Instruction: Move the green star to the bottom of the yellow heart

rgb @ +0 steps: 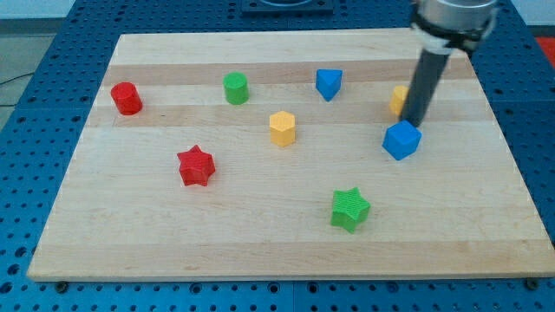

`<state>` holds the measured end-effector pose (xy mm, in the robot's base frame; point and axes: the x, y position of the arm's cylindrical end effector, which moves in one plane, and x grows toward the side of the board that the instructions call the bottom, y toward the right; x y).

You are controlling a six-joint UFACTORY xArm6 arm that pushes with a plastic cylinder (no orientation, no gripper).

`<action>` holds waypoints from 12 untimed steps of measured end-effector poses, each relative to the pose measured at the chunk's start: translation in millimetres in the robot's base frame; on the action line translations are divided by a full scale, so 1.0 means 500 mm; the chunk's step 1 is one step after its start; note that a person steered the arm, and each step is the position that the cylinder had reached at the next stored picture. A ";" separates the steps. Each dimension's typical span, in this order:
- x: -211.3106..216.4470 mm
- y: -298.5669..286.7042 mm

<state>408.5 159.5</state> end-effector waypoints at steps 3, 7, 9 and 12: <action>-0.072 -0.025; -0.089 -0.092; -0.001 0.183; 0.409 -0.095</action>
